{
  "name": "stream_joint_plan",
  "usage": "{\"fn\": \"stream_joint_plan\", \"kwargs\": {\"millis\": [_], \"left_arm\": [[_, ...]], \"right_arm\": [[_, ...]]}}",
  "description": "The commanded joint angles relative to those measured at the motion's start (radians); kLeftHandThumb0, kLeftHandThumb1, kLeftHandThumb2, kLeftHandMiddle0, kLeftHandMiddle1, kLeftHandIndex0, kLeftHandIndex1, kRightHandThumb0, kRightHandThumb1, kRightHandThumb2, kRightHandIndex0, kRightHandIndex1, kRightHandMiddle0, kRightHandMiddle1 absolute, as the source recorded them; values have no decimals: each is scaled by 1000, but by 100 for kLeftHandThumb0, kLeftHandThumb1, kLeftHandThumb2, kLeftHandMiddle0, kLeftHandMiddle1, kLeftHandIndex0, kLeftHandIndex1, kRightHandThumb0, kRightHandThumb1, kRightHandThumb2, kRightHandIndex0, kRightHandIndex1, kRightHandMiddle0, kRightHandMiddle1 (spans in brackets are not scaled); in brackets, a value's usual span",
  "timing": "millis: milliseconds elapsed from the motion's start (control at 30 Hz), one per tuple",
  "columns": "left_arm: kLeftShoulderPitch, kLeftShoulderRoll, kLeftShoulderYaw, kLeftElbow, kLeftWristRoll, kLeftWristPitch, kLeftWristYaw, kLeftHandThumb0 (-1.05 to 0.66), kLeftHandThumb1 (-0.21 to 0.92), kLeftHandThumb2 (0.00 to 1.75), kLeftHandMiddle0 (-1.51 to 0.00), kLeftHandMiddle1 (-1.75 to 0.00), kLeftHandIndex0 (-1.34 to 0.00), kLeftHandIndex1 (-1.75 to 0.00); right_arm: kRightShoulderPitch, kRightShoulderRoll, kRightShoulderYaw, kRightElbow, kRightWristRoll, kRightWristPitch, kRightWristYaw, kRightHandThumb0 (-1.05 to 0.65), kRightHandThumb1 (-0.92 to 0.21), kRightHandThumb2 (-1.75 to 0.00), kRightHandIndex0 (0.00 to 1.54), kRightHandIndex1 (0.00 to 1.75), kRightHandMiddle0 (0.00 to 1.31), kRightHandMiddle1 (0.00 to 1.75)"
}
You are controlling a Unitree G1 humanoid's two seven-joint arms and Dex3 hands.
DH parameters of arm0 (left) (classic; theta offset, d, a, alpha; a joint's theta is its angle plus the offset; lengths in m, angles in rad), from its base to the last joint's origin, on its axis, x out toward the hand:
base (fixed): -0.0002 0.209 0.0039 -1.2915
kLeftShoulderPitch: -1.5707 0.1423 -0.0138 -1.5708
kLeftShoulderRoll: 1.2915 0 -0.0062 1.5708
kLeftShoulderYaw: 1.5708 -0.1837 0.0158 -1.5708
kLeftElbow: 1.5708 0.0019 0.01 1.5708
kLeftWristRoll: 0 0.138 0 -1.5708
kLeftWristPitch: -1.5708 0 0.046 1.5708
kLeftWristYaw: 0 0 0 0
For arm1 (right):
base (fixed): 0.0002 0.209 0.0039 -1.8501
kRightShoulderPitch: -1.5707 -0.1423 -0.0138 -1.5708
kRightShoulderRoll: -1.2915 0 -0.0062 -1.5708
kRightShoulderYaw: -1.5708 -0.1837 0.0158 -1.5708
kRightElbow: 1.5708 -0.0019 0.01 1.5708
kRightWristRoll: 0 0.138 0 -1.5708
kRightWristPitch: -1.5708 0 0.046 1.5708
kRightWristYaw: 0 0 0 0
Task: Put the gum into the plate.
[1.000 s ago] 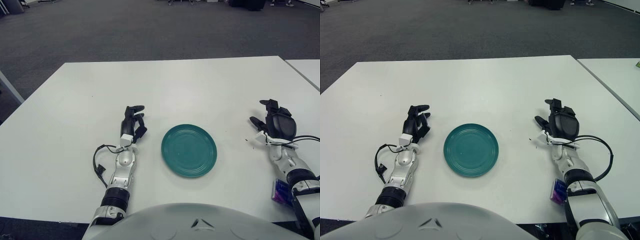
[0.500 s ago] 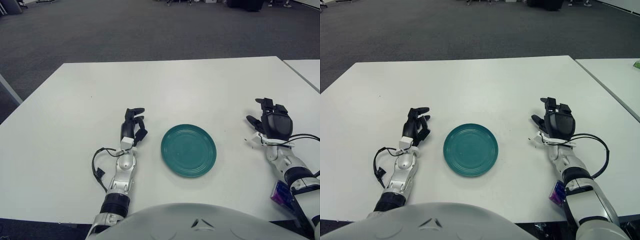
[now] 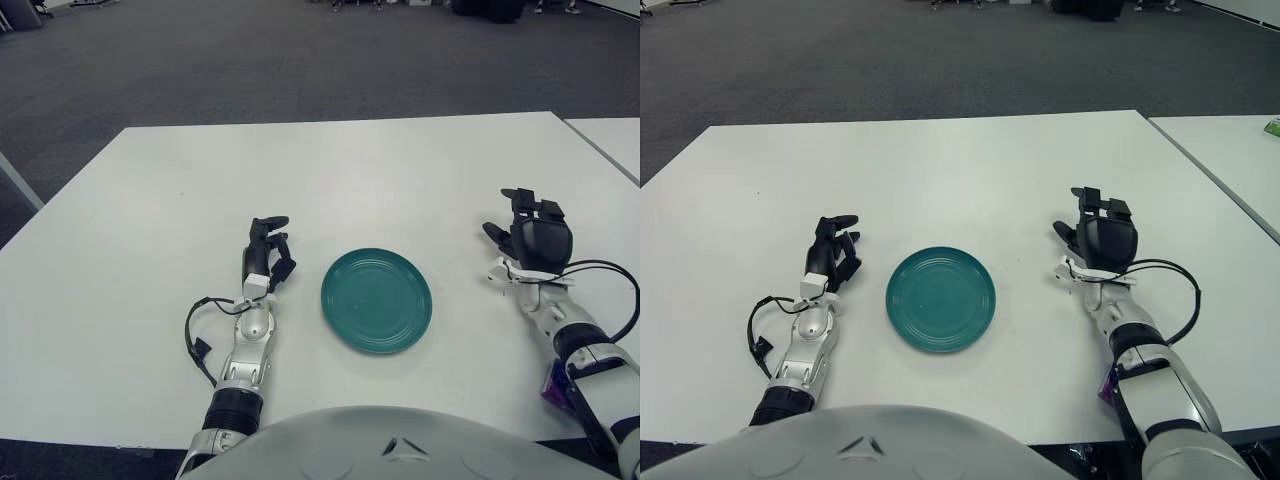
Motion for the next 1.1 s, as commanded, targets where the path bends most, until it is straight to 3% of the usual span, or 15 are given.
{"fn": "stream_joint_plan", "kwargs": {"millis": [0, 267, 400, 500, 567, 633, 1067], "left_arm": [[3, 5, 2, 34, -3, 14, 1, -72, 92, 98, -22, -111, -24, -124], [-16, 4, 10, 75, -22, -39, -5, -69, 92, 94, -21, -110, -23, -125], [-20, 2, 11, 87, -25, -55, -3, -68, 92, 95, -23, -115, -26, -127], [-14, -5, 7, 68, -19, -33, 5, -67, 92, 95, -24, -120, -30, -127], [-20, -5, 3, 68, -12, -13, 5, -67, 92, 96, -23, -123, -31, -127], [-26, -3, 1, 75, -9, -11, 3, -67, 92, 96, -22, -124, -30, -127], [-28, -5, 6, 76, -1, -8, 13, -61, 92, 96, -24, -124, -28, -127]], "right_arm": [[94, 125, 48, 82, 14, 2, -5, -73, -92, -48, 37, 63, 0, 93], [78, 118, 47, 90, 25, -2, 11, -73, -92, -49, 37, 61, 0, 92], [86, 78, 31, 18, 40, -9, 32, -73, -92, -48, 36, 59, 0, 89], [110, 41, 11, -86, 54, 3, 57, -72, -92, -46, 35, 58, 0, 88], [186, 2, -34, -300, 62, 44, 86, -72, -92, -46, 36, 57, 0, 87], [240, -16, -62, -436, 61, 74, 99, -72, -92, -47, 36, 57, 0, 88], [506, -36, -187, -983, -5, 192, 176, -76, -92, -54, 40, 60, 0, 97]]}}
